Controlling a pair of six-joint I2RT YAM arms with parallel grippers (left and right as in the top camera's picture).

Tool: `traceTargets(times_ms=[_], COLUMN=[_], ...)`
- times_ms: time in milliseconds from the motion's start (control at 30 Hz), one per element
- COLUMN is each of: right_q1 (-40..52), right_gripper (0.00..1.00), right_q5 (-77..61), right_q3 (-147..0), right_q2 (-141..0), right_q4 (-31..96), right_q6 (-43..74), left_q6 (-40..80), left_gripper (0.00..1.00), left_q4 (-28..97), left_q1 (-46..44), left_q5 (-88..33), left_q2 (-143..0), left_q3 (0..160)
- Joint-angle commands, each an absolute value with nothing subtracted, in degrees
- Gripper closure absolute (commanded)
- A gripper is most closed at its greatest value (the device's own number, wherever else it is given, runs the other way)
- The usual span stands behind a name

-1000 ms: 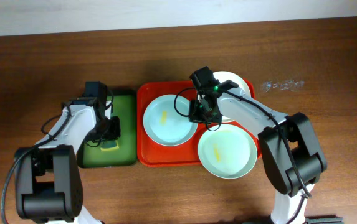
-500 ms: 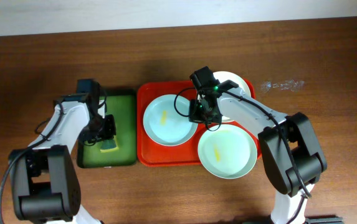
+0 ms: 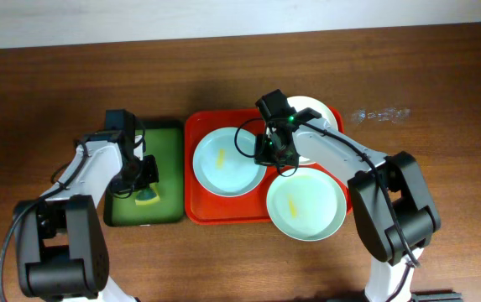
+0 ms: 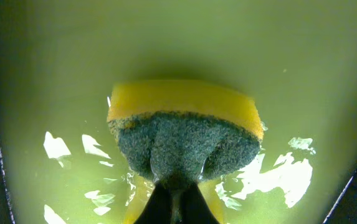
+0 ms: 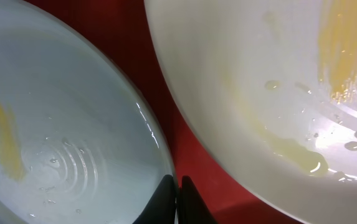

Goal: Clean dirty plates on tray and stack at the side
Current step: 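Lower the left gripper onto the sponge and grasp it, then lift the sponge with the left gripper and carry it over the light-blue plate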

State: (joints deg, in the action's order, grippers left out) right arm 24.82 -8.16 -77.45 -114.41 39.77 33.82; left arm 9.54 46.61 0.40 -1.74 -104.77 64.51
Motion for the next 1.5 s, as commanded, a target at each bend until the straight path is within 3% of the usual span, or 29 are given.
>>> traceTargets(times_ms=[0,200,400,467,567,600,667,1467], right_q1=[25.1,25.1,25.1,25.1,25.1,25.1,25.1,25.1], right_gripper=[0.96,0.96,0.96,0.81,0.76,0.77,0.96,0.96], right_q5=[-6.8,-6.8,-6.9,-6.9,-7.2,-8.8,-10.1,-12.2], right_q3=[-78.2,-78.2,-78.2,-78.2,-78.2,-78.2,-78.2,-78.2], right_q2=[-114.7,-114.7,-114.7,-114.7,-114.7,-114.7,-114.7,-114.7], right_q4=[40.2,40.9,41.4,42.6,42.7,42.9,43.5,52.3], right_q6=[33.9,33.9,33.9,33.9,34.0,34.0,34.0,33.3], left_q6=[9.3,4.1,4.2,4.2,4.2,4.2,4.2,4.2], left_gripper=[1.0,1.0,1.0,1.0,1.0,1.0,1.0,1.0], left_q4=[47.7,44.7,44.6,44.6,43.5,43.9,44.1,42.2], left_q1=[0.6,-3.7,-5.8,-5.9,-5.9,-5.9,-5.9,-5.9], left_q5=[-1.7,-1.5,-0.1,-0.2,-0.1,-0.2,-0.2,0.1], left_q2=[-104.7,-90.5,-91.3,-91.4,-91.4,-91.4,-91.4,-91.4], left_q3=[65.3,69.6,69.6,69.6,69.6,69.6,69.6,69.6])
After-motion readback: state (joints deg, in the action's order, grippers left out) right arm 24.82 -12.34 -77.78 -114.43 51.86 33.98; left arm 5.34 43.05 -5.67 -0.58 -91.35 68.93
